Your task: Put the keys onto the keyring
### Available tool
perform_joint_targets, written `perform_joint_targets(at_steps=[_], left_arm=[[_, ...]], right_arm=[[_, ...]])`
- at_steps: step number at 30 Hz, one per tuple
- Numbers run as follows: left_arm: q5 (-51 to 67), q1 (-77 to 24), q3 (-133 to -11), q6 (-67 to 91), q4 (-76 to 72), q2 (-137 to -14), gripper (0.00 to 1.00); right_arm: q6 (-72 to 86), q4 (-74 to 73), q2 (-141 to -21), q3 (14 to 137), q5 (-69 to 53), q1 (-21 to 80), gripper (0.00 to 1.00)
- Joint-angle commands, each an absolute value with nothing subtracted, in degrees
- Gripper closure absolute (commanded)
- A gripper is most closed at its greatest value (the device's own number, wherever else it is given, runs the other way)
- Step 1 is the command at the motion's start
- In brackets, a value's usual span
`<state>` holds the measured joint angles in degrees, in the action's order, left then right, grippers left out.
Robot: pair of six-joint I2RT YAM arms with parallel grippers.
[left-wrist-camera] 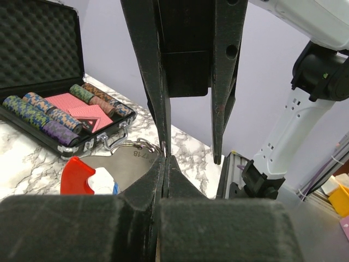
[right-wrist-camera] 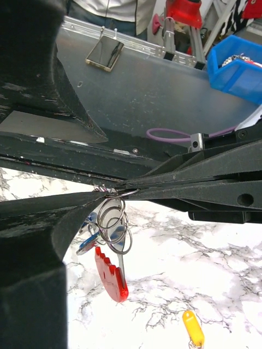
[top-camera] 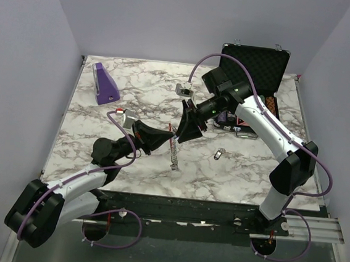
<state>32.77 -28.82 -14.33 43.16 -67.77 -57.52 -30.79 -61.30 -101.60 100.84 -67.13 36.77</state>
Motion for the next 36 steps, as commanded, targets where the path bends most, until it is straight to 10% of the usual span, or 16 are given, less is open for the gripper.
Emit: perform_joint_targets(at_steps=[1,36], left_arm=[[32.70,-29.27,-14.41,43.60,-67.42,-55.99,1.00],[30.94,-30.85,-14.68,41.40,-64.69,-55.28,1.00]], right_arm=[[-28.57,-55.99,-101.07,100.99,-65.74,37.00,0.52],[-28.91,-53.35,-98.00,98.35,-62.22,37.00,0.64]])
